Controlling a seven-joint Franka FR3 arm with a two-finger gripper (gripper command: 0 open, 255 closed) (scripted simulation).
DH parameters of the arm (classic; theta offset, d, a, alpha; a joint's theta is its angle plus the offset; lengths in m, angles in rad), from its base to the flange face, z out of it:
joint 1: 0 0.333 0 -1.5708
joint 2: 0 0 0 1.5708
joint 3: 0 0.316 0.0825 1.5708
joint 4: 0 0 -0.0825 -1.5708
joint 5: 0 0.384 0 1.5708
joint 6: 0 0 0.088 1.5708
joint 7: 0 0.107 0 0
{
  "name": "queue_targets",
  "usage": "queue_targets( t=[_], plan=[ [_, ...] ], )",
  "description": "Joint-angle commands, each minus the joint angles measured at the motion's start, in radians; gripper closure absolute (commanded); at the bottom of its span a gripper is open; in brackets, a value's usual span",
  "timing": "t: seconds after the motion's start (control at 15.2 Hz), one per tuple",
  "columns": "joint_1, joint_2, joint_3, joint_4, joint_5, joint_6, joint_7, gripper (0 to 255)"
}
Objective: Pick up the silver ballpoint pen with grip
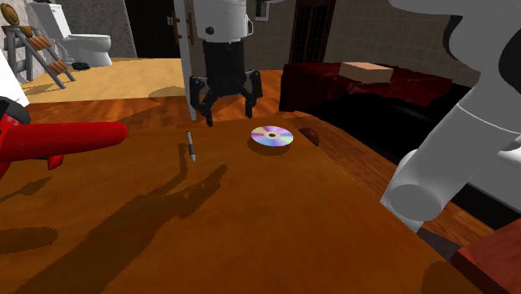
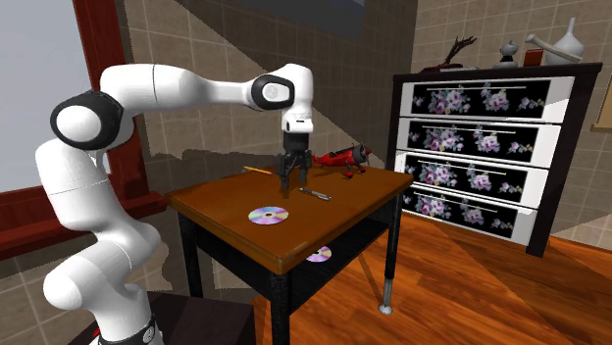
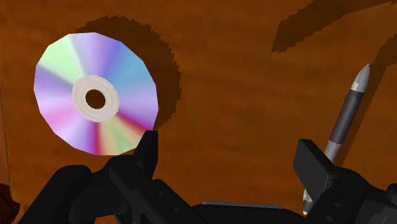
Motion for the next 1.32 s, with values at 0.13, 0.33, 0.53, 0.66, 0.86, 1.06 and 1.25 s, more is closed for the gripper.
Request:
queue_targets(
  t=[0.13,0.33,0.53,0.66,0.86,1.06,1.25],
  plan=[
    [0.020,0.203,0.095,0.179,-0.108,-0.017,0.206,0],
    [0.081,0.372,0.133,0.343,-0.217,-0.060,0.349,0],
    [0.078,0.356,0.124,0.286,-0.206,-0.014,0.344,0],
    [0.073,0.348,0.123,0.251,-0.201,0.015,0.341,0],
    [0.068,0.340,0.121,0.207,-0.196,0.053,0.339,0],
    [0.069,0.341,0.122,0.209,-0.197,0.052,0.340,255],
    [0.069,0.340,0.122,0.208,-0.196,0.052,0.340,255]
  ],
)
